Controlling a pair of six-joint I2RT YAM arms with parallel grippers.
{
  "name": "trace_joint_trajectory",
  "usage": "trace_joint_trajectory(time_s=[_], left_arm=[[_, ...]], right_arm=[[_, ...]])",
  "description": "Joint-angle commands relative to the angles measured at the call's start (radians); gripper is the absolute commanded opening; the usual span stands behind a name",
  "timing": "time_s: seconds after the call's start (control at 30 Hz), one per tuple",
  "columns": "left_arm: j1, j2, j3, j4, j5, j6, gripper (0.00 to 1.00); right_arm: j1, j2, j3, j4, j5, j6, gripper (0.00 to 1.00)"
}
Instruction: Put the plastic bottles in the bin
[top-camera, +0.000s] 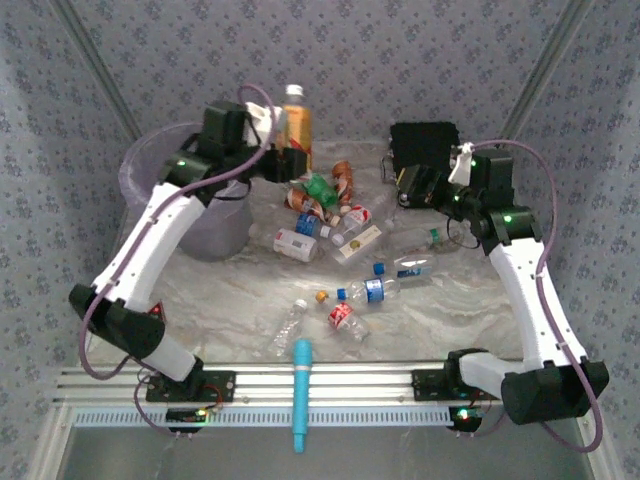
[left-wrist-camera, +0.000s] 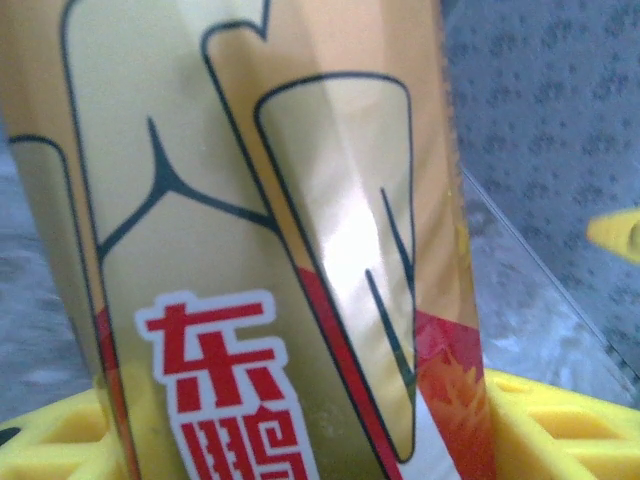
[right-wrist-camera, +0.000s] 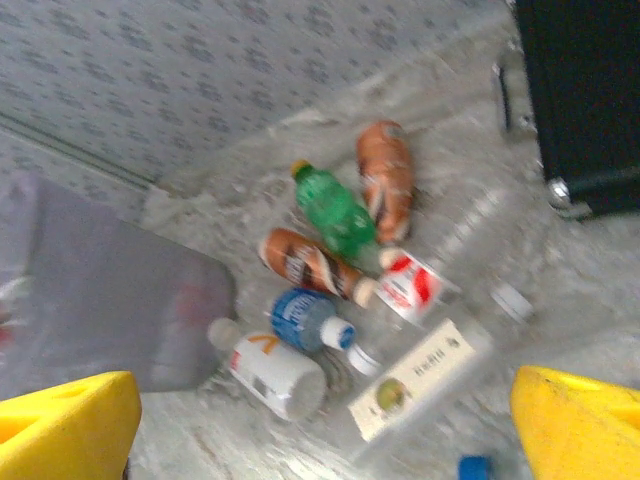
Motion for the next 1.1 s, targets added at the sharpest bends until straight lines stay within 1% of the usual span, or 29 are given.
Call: trace_joint_trajectory(time_s=[0.0,0.1,0.17,0.3,0.4,0.47,0.63,0.8,0.97,1.07], left_arm=[[0.076,-0.072,0.067,-0.086,-0.055,0.066,0.15],[0.162,-0.089,0.083,-0.137,-0.078,0.094,0.04],[0.227,-0.101,0.084,-0.169,-0.086,0.106,0.0],[0.351,-0.103,0.101,-0.242,-0.129,0.17,0.0],[0.436,-0.048,0.169,-0.346,-0.161,0.219,0.0],[0.472,-0.014,0.184,-0.389,-0.186,0.241,0.0],[0.5,0.059,0.166,-0.445,-0.183,0.262,0.0],[0.525,0.145,0.178,-0.512,-0.178,0.288,0.0],[0.526,0.211,0.189,-0.585,-0.223,0.327,0.0],[0.525,0.245,0.178,-0.603,-0.229,0.333,0.0]], right_arm=[[-0.013,0.003,-0.046,-0.089,0.041,-0.052,0.96],[-0.016,0.0,-0.093,-0.099,0.059,-0.063,0.96],[-0.017,-0.002,-0.11,-0.094,0.066,-0.066,0.96],[-0.023,0.001,-0.135,-0.075,0.065,-0.074,0.96],[-0.022,0.003,-0.15,-0.057,0.052,-0.086,0.96],[-0.022,0.007,-0.156,-0.054,0.058,-0.094,0.96],[-0.022,0.032,-0.176,-0.025,0.072,-0.103,0.95],[-0.017,0.038,-0.205,0.025,0.041,-0.114,0.95],[-0.017,0.035,-0.222,0.021,0.065,-0.148,0.95],[-0.018,0.039,-0.231,0.03,0.06,-0.155,0.94]])
